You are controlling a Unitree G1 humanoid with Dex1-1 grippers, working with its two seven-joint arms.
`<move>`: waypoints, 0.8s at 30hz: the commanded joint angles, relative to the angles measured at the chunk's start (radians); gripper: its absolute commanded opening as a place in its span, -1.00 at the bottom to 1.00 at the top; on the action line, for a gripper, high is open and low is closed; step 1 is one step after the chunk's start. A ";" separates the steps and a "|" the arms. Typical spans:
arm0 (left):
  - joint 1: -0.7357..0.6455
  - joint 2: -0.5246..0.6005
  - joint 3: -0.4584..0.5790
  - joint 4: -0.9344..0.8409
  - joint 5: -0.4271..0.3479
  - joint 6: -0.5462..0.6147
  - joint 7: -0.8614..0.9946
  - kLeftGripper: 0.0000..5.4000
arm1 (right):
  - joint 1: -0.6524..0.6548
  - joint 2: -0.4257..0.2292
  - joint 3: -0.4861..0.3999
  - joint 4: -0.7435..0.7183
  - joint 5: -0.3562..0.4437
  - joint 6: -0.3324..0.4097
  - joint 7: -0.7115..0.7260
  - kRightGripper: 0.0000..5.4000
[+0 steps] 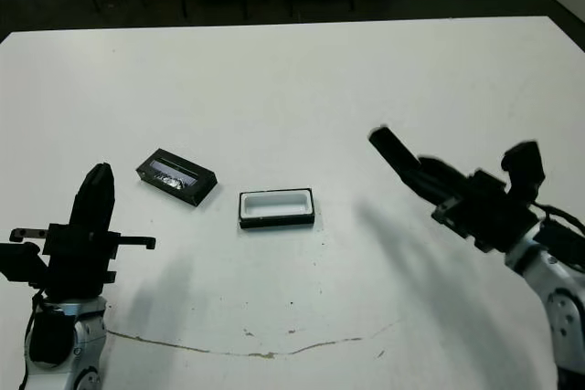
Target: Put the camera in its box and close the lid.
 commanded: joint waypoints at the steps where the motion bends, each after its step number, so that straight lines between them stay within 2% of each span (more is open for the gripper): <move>1: 0.030 0.000 0.001 0.004 0.009 0.013 0.007 -1.00 | -0.083 -0.036 0.066 0.014 -0.021 0.026 0.029 -0.81; 6: 0.035 -0.002 0.000 -0.001 0.016 0.015 0.015 -1.00 | -0.243 -0.091 0.227 0.073 -0.122 -0.005 0.147 -0.81; 9: 0.036 -0.002 -0.002 0.000 0.015 0.012 0.014 -1.00 | -0.337 -0.096 0.310 0.131 -0.170 -0.016 0.225 -0.81; 13: 0.040 -0.005 -0.006 0.002 0.007 0.011 0.012 -1.00 | -0.450 -0.095 0.420 0.177 -0.278 -0.052 0.281 -0.81; 21: 0.039 -0.005 -0.004 0.008 0.015 0.005 0.016 -1.00 | -0.539 -0.071 0.526 0.235 -0.359 -0.064 0.368 -0.81; 24: 0.040 -0.004 -0.007 0.006 0.006 0.009 0.011 -1.00 | -0.550 -0.063 0.545 0.258 -0.379 -0.092 0.396 -0.81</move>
